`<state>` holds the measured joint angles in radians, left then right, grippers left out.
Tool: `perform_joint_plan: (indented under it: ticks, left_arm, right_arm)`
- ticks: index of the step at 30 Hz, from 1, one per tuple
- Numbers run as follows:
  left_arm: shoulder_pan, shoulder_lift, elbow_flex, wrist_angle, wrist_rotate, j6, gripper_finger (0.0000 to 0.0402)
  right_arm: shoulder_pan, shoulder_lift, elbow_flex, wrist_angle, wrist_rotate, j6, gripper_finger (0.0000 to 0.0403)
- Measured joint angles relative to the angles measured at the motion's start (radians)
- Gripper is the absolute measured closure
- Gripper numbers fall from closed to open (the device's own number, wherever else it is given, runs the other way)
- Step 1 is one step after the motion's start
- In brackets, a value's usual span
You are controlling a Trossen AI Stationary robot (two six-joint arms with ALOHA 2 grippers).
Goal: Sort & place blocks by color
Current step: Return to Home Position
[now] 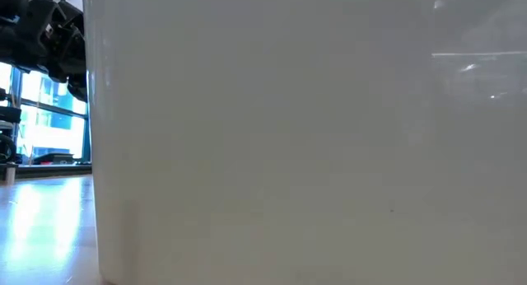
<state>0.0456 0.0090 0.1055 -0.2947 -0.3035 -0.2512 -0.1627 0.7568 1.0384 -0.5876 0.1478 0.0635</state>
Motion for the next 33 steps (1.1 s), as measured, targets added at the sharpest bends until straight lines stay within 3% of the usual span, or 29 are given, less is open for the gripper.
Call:
perform_joint_plan:
  ticks: [7,16,33]
  left_arm:
    - [0.000,0.000,0.000,0.000,0.000,0.000,0.0245]
    - [0.000,0.000,0.000,0.000,0.001,0.000,0.0245]
    - [0.000,0.000,0.000,0.000,0.001,0.000,0.0245]
  right_arm:
    - [0.000,-0.254,-0.341,0.185,-0.123,0.053,0.0201]
    - [0.000,-0.506,-0.675,0.338,-0.184,0.174,0.0201]
    - [0.000,-0.670,-0.968,0.504,-0.276,0.217,0.0201]
